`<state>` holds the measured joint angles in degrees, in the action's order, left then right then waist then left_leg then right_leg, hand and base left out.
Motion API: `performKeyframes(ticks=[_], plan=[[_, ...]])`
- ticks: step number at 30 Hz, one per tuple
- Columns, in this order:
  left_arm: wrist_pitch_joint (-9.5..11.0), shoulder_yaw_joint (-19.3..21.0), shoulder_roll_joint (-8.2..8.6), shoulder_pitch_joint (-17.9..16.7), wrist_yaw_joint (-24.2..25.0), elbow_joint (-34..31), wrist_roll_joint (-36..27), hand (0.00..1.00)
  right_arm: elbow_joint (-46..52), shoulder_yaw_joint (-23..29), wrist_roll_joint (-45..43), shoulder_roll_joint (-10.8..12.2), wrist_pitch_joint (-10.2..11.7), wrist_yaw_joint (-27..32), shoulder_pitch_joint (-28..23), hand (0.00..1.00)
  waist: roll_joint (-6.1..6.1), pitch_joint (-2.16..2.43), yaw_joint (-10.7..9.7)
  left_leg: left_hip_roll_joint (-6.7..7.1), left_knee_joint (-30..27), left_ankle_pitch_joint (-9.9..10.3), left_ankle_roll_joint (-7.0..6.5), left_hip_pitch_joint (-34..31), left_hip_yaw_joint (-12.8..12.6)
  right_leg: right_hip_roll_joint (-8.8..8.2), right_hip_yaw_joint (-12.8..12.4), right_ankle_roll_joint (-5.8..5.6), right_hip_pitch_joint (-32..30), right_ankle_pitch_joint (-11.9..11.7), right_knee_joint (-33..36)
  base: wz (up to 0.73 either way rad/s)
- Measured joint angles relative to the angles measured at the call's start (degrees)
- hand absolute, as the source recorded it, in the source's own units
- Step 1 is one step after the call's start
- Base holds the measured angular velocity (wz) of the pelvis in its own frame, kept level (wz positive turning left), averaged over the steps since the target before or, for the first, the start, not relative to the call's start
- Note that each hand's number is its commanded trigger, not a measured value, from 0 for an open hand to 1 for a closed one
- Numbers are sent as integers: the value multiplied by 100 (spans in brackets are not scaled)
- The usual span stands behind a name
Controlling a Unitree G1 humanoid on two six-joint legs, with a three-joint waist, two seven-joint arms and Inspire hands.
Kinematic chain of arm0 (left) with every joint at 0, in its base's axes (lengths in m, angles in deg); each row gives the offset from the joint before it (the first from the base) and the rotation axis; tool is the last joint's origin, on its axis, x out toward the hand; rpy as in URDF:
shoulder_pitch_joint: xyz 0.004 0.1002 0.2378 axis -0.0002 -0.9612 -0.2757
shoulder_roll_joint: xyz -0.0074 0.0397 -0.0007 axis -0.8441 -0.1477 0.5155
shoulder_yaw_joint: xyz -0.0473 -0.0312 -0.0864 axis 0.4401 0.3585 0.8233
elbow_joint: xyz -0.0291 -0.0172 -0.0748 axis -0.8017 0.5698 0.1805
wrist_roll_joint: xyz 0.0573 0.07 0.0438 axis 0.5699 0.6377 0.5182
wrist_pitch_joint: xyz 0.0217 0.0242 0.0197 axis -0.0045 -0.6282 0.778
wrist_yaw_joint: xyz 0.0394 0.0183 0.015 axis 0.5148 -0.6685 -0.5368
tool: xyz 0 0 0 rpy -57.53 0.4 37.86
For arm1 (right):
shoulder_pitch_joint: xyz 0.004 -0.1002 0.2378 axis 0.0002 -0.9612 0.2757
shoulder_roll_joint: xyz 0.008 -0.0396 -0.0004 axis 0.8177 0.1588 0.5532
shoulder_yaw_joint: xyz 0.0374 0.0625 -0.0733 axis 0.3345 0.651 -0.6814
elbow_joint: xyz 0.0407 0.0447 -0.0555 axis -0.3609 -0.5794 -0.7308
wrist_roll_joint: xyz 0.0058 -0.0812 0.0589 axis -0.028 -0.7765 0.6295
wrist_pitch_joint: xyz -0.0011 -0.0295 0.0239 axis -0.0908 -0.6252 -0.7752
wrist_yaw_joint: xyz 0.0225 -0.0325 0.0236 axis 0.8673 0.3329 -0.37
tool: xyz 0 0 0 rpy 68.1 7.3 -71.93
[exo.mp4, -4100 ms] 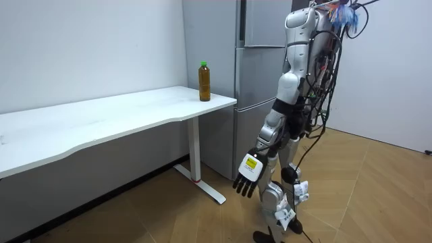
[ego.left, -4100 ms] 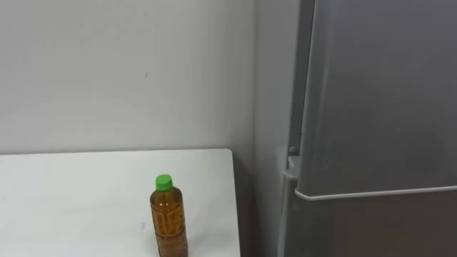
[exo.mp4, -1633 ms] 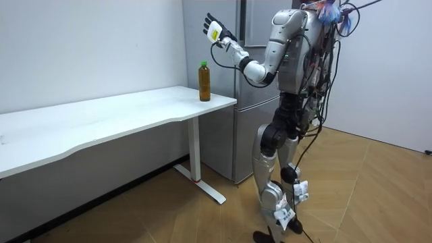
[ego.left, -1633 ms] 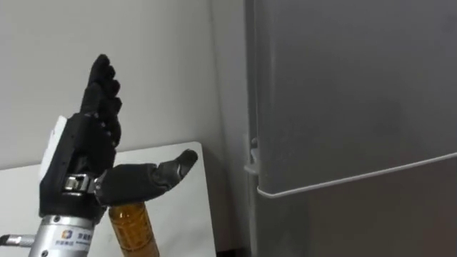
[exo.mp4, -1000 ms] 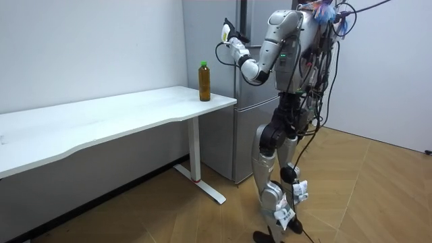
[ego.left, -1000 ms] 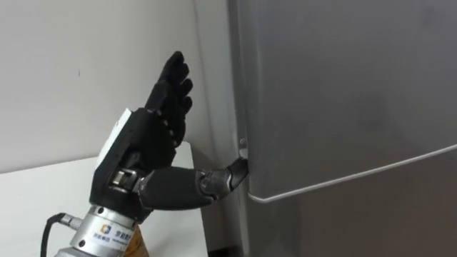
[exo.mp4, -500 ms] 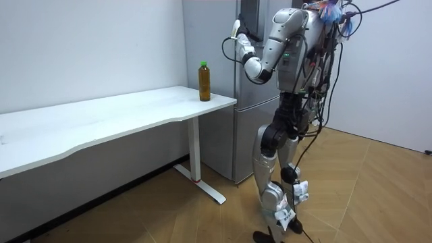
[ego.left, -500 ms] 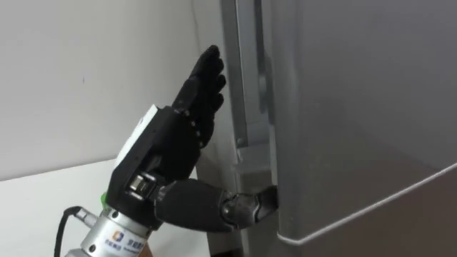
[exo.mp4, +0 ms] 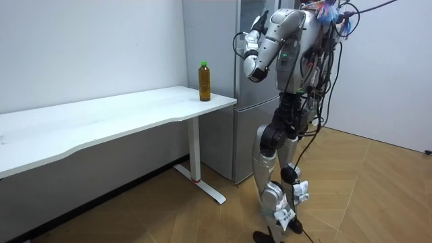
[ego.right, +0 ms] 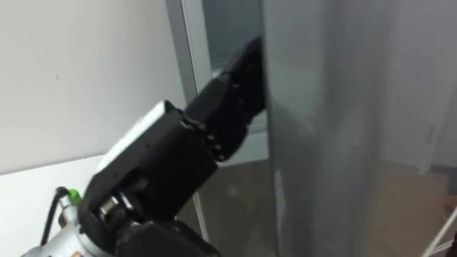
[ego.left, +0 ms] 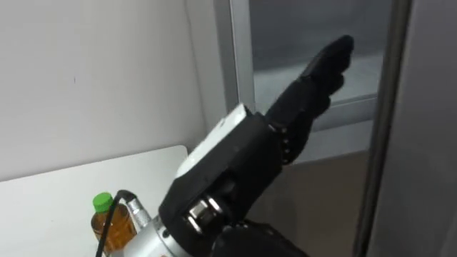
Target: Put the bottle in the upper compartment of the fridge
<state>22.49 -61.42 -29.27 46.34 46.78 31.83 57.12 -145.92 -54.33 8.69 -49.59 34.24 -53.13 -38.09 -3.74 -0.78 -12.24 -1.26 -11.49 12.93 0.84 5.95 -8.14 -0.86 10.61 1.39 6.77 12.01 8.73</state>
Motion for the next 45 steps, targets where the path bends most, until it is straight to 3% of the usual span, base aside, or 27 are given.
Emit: performKeyframes(ticks=[3,9,22,26,34,38,42,45], plan=[[0,-200,90,9,92,1,3,0,-4,-189,39,-34,59,38,32,0,-38,25,-4,-2,-15,0,0,-36,-13,14,-4,6,-30,-4,5,0],[-39,-467,173,17,244,8,-3,0,-17,-352,-2,-37,43,53,130,0,-46,30,-21,-19,11,0,0,-21,-26,22,-44,15,-44,-9,13,-4],[-79,-528,194,64,308,16,-3,0,-33,-400,47,8,-28,192,203,0,-24,11,-72,-23,20,0,0,-25,-179,20,-159,16,-106,-12,37,-4],[-85,-632,192,200,282,41,-7,0,-40,-568,303,2,-31,249,210,0,-33,10,-95,-44,10,0,0,-17,-381,31,-276,21,-138,-21,26,-15],[-83,-818,204,452,258,220,-20,0,-21,-571,328,5,-78,241,308,0,-63,4,-330,-113,11,1,2,-24,-730,56,-530,31,-273,-32,58,-20],[-80,-899,217,554,309,353,-21,0,-33,-558,325,1,-83,235,335,0,-83,-5,-413,-139,26,2,4,18,-782,109,-736,51,-295,-65,98,-24],[-11,-897,223,561,288,453,-20,0,-51,-538,255,-77,-83,181,331,0,-112,-22,-469,-174,32,4,6,175,-1061,123,-916,51,-280,-66,98,-30],[95,-895,221,567,286,545,-22,0,-82,-338,196,-123,-78,98,283,0,-114,-27,-545,-182,33,4,7,189,-1135,142,-1042,57,-296,-73,105,-22]])
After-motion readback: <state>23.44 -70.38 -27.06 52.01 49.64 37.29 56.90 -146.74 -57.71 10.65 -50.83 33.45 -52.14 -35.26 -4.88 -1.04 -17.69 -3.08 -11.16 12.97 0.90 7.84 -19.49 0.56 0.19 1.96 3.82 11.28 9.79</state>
